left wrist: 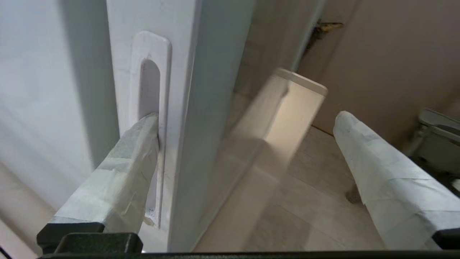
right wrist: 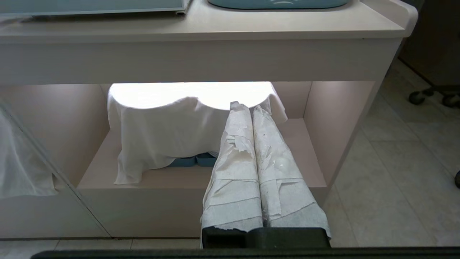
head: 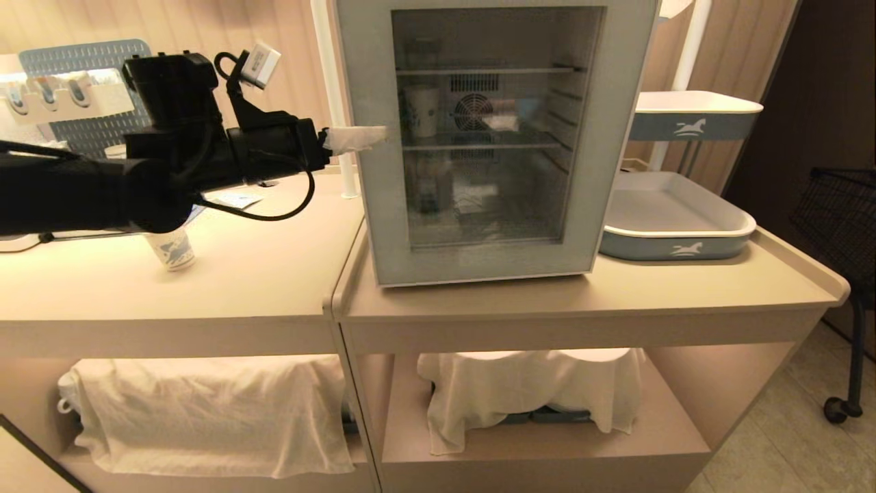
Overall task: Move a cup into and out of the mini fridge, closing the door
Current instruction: Open the freezer door
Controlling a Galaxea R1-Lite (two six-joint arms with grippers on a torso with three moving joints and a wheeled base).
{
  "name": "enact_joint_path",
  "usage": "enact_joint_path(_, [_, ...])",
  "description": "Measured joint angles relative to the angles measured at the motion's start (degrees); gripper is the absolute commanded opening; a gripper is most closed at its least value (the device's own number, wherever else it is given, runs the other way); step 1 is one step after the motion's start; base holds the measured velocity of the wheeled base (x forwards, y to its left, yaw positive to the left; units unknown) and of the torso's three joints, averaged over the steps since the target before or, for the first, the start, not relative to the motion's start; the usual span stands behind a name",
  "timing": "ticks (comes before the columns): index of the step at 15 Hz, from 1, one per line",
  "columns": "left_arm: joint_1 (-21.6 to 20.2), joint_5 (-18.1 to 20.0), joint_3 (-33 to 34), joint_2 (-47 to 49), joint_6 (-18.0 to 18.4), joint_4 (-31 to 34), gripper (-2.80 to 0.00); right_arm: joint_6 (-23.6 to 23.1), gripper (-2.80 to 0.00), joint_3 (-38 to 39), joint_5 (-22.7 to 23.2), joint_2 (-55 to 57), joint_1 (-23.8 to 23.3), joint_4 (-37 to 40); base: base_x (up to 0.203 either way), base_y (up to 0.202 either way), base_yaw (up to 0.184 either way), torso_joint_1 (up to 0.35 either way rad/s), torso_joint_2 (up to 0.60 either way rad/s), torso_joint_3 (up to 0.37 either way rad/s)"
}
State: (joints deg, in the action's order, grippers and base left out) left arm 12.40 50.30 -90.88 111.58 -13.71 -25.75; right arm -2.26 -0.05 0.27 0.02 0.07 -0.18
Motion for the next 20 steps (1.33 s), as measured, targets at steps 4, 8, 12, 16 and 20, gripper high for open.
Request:
enact_joint_path(4, [0.31,0.5,6.43,-5.46,0.18,-0.24,0.0,0.02,-2.8,0.0,-0.02,0.0,-0.06,0.03,0.0,0.0,0.0,0.0,0.0,0.0])
enact_joint_path(8, [0.39,0.7,13.64,-11.62,0.57,-0.43,0.0,0.0,-2.8,0.0,-0.02,0.0,0.0,0.02,0.0,0.0,0.0,0.0,0.0,0.0])
enact_joint_path(12, [0.78,2.11,22.68,-20.59,0.51,0.89,0.0,0.01,-2.8,0.02,-0.03,0.0,0.0,0.02,0.0,0.0,0.0,0.0,0.0,0.0])
enact_joint_path(16, [1.23,9.41,33.79,-31.84,1.47,2.11,-2.8,0.0,-2.8,0.01,-0.03,0.0,0.0,0.04,0.0,0.0,0.0,0.0,0.0,0.0])
enact_joint_path(20, [-4.98,9.24,39.26,-37.01,12.62,6.86,-2.8,0.0,-2.8,0.02,-0.02,0.0,0.0,0.02,0.0,0.0,0.0,0.0,0.0,0.0])
